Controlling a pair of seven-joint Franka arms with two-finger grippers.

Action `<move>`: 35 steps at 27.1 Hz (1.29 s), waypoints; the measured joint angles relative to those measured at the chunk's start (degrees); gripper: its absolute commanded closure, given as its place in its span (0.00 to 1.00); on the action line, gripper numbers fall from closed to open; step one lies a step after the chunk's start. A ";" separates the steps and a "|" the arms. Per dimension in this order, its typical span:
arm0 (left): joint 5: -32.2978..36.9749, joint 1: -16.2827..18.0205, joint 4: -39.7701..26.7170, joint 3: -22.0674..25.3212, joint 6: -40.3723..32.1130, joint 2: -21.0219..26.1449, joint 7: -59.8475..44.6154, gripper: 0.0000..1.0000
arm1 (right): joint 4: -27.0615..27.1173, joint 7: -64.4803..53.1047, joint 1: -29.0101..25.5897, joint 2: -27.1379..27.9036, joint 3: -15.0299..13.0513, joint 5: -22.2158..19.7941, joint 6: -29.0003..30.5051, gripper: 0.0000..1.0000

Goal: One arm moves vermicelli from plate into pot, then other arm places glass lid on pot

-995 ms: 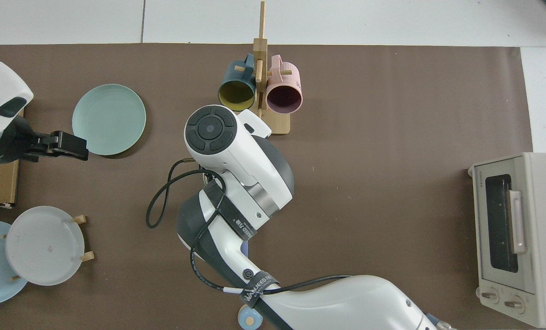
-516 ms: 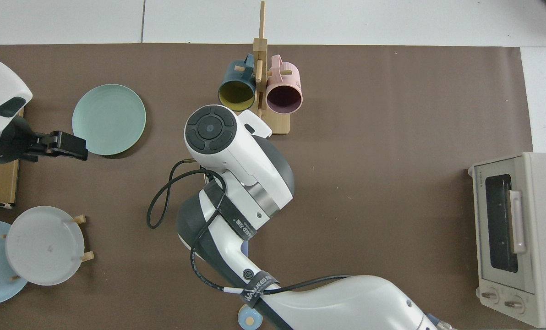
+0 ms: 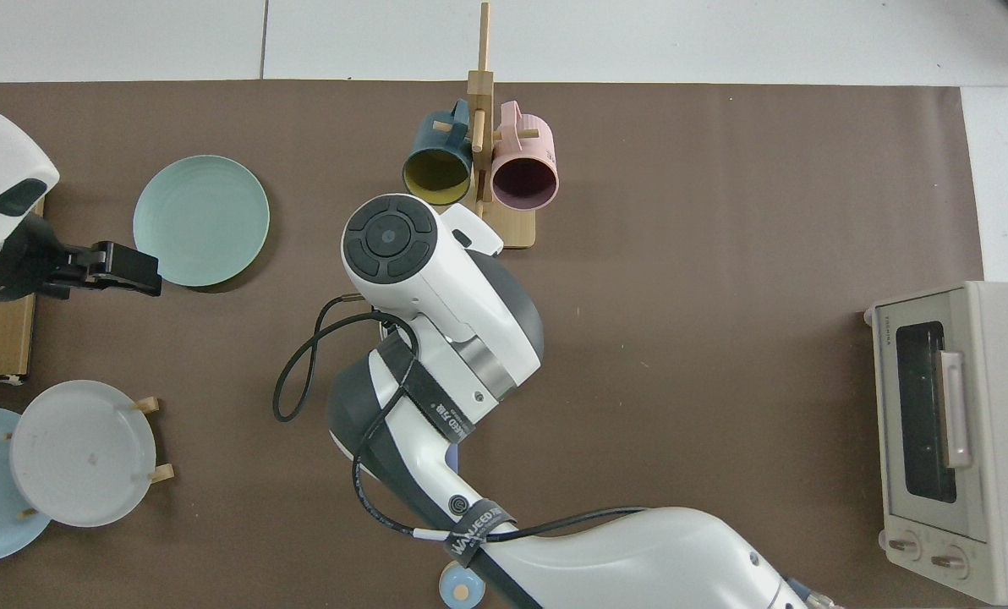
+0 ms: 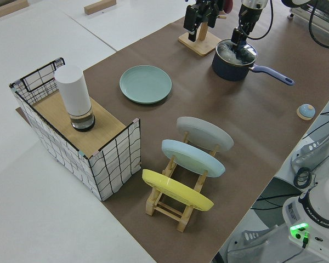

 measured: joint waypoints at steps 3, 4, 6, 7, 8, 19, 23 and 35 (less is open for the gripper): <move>0.00 0.00 0.00 0.00 0.00 0.00 0.00 0.00 | 0.00 0.00 0.01 0.00 0.00 0.00 -0.16 0.00; 0.00 0.00 0.00 0.00 0.00 0.00 0.00 0.00 | 0.00 0.00 0.02 -0.02 0.00 0.00 -0.20 0.00; 0.00 0.00 0.00 0.00 0.00 0.00 0.00 0.00 | 0.00 0.00 0.07 -0.09 0.00 0.00 -0.39 0.00; 0.00 0.00 0.00 0.00 0.00 0.00 0.00 0.00 | 0.00 0.00 0.09 -0.13 0.00 0.00 -0.44 0.00; 0.00 0.00 0.00 0.00 0.00 0.00 0.00 0.00 | 0.00 0.00 0.10 -0.18 0.01 0.01 -0.49 0.00; 0.00 0.00 0.00 0.01 0.00 0.00 0.00 0.00 | 0.15 0.00 -0.23 -2.45 -0.48 0.00 -2.47 0.00; 0.00 0.00 0.00 0.01 0.00 0.00 0.00 0.00 | 0.25 0.00 -1.34 -5.96 -1.25 0.00 -4.90 0.00; 0.00 0.00 0.00 0.01 0.00 0.00 0.00 0.00 | -4.90 -8.59 -13.53 -22.01 -1.84 -0.01 -13.69 0.00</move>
